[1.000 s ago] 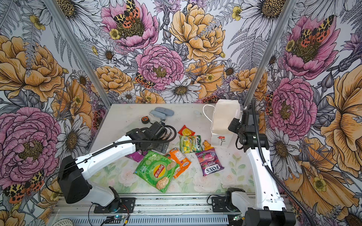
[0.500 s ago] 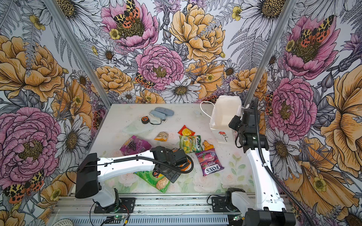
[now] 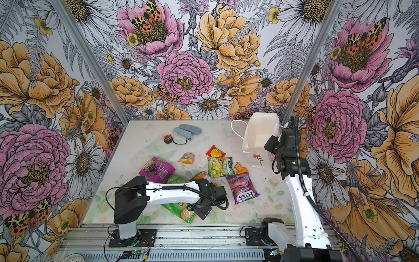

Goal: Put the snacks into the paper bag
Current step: 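Reach the left gripper down and grasp the green Lay's chip bag, then lift the green chip bag with the left gripper toward the paper bag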

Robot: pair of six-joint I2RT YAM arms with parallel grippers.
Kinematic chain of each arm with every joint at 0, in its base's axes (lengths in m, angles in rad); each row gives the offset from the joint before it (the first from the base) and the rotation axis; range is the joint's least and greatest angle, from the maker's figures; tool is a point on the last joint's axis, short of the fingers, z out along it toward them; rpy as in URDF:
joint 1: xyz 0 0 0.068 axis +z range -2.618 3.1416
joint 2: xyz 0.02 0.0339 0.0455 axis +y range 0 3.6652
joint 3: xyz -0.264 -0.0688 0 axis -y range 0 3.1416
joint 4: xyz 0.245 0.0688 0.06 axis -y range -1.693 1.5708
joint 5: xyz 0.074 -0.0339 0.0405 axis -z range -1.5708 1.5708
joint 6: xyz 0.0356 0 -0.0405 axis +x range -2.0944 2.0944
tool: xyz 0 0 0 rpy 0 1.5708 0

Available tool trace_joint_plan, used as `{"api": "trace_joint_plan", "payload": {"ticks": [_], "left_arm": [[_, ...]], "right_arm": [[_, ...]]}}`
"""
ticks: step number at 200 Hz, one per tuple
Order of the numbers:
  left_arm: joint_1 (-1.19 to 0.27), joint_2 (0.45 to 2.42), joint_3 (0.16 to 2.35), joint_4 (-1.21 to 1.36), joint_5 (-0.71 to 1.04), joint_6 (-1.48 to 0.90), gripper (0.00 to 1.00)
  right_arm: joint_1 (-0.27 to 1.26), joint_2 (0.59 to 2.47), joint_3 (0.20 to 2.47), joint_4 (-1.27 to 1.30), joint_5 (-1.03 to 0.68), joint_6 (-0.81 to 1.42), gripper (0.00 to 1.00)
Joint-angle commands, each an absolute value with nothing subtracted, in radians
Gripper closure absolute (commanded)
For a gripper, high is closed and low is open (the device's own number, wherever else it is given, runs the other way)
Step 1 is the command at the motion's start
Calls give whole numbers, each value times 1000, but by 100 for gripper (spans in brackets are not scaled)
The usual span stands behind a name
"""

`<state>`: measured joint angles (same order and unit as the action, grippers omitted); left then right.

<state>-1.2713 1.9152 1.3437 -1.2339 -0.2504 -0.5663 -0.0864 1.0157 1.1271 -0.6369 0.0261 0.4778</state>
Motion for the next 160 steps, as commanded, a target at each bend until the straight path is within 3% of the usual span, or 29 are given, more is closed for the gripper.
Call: {"api": "trace_joint_plan", "payload": {"ticks": [1,67,91,160], "left_arm": [[-1265,1933,1353,-1258,-305,-598,14],[-1260,1982,1361,-1281,-318,-588,35],[-1258,1971,1367,-1284,-317,-586,48],[-1239,1901,1390,-1303,-403,-593,73]], "right_arm": [[-91,977,1113,-595,46,480,100],[-93,990,1105,-592,32,485,100],[-92,999,1108,-590,31,489,100],[-93,1018,1118,-589,37,486,100]]}}
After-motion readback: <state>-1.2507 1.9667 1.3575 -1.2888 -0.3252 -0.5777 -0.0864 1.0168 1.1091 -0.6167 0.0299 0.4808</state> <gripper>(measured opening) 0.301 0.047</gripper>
